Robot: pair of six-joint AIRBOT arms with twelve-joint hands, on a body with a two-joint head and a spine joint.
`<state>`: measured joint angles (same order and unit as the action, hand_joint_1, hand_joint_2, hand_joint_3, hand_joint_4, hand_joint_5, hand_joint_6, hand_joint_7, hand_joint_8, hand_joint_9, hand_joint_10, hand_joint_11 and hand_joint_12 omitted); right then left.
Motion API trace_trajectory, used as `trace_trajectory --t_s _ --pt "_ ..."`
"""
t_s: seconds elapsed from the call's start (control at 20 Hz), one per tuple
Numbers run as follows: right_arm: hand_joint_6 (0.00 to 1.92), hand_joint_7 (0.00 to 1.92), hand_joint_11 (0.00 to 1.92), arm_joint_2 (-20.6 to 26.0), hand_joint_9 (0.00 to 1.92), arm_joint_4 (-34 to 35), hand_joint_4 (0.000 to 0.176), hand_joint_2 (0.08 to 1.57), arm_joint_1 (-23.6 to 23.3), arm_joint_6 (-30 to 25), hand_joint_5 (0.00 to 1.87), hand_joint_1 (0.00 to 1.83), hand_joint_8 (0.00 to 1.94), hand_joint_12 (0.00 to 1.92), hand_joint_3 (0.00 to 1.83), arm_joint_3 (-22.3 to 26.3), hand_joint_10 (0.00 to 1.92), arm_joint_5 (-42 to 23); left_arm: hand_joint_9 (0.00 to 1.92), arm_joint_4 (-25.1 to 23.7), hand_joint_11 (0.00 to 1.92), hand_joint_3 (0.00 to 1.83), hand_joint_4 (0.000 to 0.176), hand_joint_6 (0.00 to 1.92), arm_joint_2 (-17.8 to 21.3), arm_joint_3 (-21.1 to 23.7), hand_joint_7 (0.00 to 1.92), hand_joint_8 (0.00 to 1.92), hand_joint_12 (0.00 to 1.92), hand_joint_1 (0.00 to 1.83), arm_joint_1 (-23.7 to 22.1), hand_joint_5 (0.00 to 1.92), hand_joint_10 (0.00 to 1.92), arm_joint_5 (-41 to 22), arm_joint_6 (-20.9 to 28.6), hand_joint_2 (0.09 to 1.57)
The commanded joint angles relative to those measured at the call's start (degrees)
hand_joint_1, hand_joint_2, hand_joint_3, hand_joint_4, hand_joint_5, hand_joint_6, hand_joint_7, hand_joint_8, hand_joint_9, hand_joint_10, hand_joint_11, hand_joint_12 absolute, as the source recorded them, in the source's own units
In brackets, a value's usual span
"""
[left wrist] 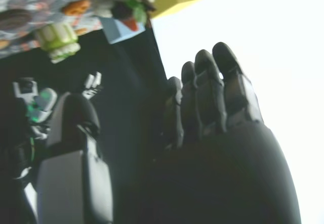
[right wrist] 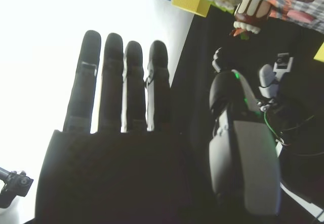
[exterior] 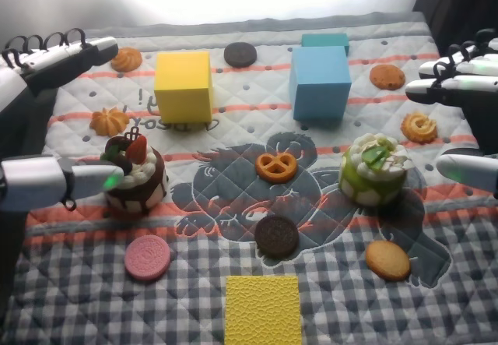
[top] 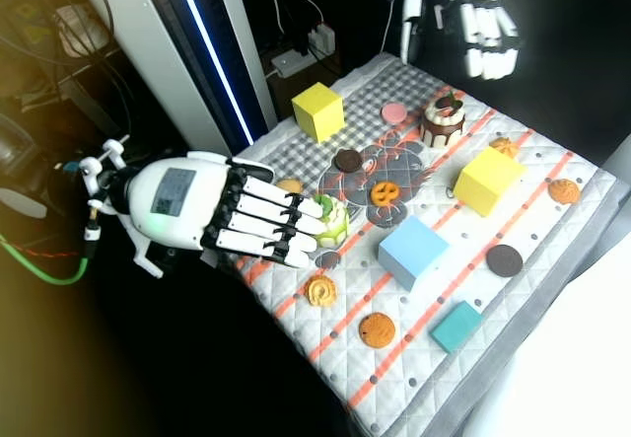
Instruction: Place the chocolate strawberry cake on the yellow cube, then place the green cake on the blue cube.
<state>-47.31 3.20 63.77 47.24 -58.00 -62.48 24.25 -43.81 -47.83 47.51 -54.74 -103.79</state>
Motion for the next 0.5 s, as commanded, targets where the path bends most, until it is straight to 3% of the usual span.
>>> trace_trajectory --t_s 0.0,0.05,0.15,0.2,0.25,0.3,0.4,0.45 --pt "0.0 0.4 0.23 0.09 0.44 0.85 0.0 1.26 -0.22 -0.25 0.49 0.3 0.0 0.53 0.0 -0.23 0.0 -6.86 0.09 -0.31 0.0 0.0 0.128 0.0 -0.45 -0.58 0.18 0.0 0.06 0.83 -0.91 0.16 0.01 -3.32 -0.76 0.88" --pt "0.0 0.4 0.24 0.09 0.44 0.85 0.0 1.26 -0.11 -0.25 0.5 0.32 0.0 0.53 0.0 -0.22 0.0 -6.85 0.12 0.29 0.0 0.0 0.138 0.0 -1.1 -1.12 0.2 0.01 0.01 0.83 -1.46 0.16 0.03 -2.13 -2.01 0.89" --pt "0.0 0.41 0.27 0.09 0.46 0.87 0.0 1.26 0.13 -0.34 0.51 0.33 0.0 0.53 0.0 -0.23 0.01 -6.86 0.23 2.24 0.0 0.0 0.14 0.0 -3.18 -1.39 0.26 0.0 0.7 0.95 -3.54 0.22 0.02 0.97 -11.06 0.85" --pt "0.0 0.4 0.27 0.09 0.46 0.87 0.001 1.25 0.16 -0.36 0.51 0.34 0.0 0.53 0.0 -0.22 0.01 -6.86 0.28 2.99 0.0 0.0 0.133 0.0 -3.92 -1.35 0.3 0.01 0.89 1.0 -4.1 0.23 0.03 1.68 -14.45 0.8" --pt "0.0 0.4 0.29 0.06 0.45 0.87 0.0 1.25 0.2 -0.44 0.5 0.37 0.0 0.47 0.0 -0.2 0.0 -6.86 0.29 3.69 0.0 0.0 0.153 0.0 -4.88 -1.37 0.31 0.01 0.88 1.0 -4.57 0.18 0.02 2.31 -18.13 0.78" --pt "0.0 0.4 0.31 0.04 0.42 0.87 0.003 1.25 0.24 -0.51 0.5 0.39 0.0 0.39 0.0 -0.2 0.0 -6.86 0.32 4.13 0.0 0.0 0.161 0.0 -5.45 -1.47 0.35 0.01 0.98 0.95 -4.69 0.19 0.03 2.55 -19.59 0.77" --pt "0.0 0.39 0.37 0.04 0.41 0.87 0.008 1.25 0.38 -0.67 0.49 0.41 0.0 0.25 0.0 -0.19 0.0 -6.86 0.36 5.09 0.0 0.0 0.163 0.0 -5.99 -1.98 0.37 0.01 1.06 0.93 -4.77 0.2 0.04 2.9 -19.89 0.78" --pt "0.0 0.39 0.37 0.04 0.4 0.88 0.017 1.25 0.47 -0.77 0.49 0.42 0.0 0.24 0.0 -0.2 0.0 -6.87 0.37 5.61 0.0 0.0 0.147 0.01 -6.12 -2.27 0.38 0.01 1.1 0.92 -4.79 0.21 0.04 3.1 -19.89 0.78"
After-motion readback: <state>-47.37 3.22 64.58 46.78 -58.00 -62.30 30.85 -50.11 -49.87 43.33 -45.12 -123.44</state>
